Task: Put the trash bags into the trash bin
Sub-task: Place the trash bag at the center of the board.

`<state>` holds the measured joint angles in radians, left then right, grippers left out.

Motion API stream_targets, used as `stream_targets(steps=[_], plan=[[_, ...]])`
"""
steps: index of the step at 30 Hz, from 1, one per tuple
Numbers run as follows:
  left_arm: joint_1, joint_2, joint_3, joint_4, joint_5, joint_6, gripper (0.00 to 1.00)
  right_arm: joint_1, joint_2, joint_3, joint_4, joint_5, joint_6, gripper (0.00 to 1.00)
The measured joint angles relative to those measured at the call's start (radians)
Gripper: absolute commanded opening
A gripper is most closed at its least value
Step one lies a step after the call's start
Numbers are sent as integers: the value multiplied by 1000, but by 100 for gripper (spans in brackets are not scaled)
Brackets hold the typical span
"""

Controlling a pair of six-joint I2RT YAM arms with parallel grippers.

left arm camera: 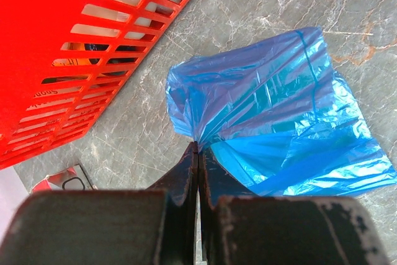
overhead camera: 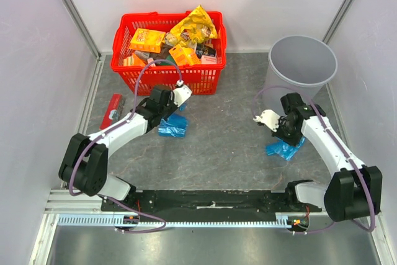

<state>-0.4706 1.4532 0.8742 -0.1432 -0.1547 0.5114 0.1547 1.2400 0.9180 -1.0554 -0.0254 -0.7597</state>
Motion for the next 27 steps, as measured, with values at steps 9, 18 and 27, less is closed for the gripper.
stream_targets(steps=[9,18,27], plan=[[15,-5,6,-26,29,-10,2,-232,-69,-79,2,168,-158,0],[22,-24,6,-52,83,-17,2,-434,-6,-80,30,198,-283,34],[32,-69,55,-117,249,-43,2,-434,40,-45,18,42,-281,76]])
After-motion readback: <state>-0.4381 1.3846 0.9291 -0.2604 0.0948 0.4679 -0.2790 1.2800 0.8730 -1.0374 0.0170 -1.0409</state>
